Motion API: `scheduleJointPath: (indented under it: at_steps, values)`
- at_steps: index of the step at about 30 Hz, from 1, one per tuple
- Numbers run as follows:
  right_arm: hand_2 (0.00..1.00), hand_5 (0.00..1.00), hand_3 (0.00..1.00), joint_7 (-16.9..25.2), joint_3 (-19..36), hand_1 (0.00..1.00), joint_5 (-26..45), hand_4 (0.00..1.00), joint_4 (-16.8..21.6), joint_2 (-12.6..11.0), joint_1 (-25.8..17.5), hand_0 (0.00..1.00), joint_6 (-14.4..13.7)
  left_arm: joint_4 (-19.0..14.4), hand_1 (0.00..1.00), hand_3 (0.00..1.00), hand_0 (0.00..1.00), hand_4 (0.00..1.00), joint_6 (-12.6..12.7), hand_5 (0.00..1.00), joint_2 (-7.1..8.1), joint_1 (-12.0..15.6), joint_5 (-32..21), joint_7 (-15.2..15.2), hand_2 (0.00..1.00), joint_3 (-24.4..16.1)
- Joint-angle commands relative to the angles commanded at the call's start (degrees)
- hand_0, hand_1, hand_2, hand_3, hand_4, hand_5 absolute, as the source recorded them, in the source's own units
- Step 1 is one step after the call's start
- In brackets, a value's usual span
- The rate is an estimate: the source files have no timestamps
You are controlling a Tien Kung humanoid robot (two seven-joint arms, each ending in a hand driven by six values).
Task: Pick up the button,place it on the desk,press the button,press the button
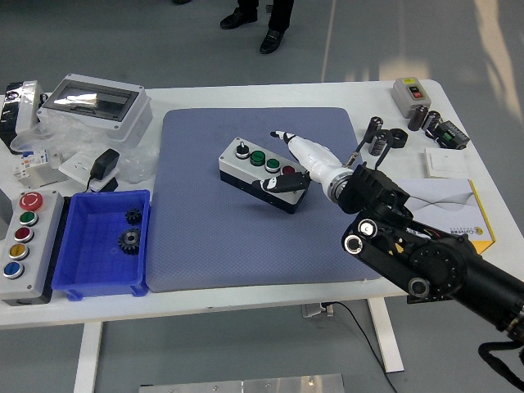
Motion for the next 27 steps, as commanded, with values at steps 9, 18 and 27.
scheduleJointPath:
  at_steps: [9,18,27]
  values:
    - [0.998,0.430,0.998,-0.77,-2.98,0.998,0.95,0.996,-6.77,2.51,2.51,0.998,0.49,0.00,0.577,0.597,0.619,0.545,-0.14,0.235,0.12,0.21,-0.10,-0.01,0.550,0.00]
    - [0.998,0.456,0.998,-1.96,-4.69,0.998,0.48,0.998,-9.12,3.64,3.02,0.998,-0.22,0.00,0.579,0.598,0.618,0.545,-0.44,0.237,0.13,0.40,-0.15,-0.15,0.550,-0.13]
    - [0.998,0.463,0.998,-3.23,-6.14,0.998,-0.29,0.998,-10.45,4.08,3.76,0.998,-2.03,0.00,0.579,0.598,0.618,0.544,-0.63,0.237,0.17,0.40,-0.25,-0.33,0.550,-0.13]
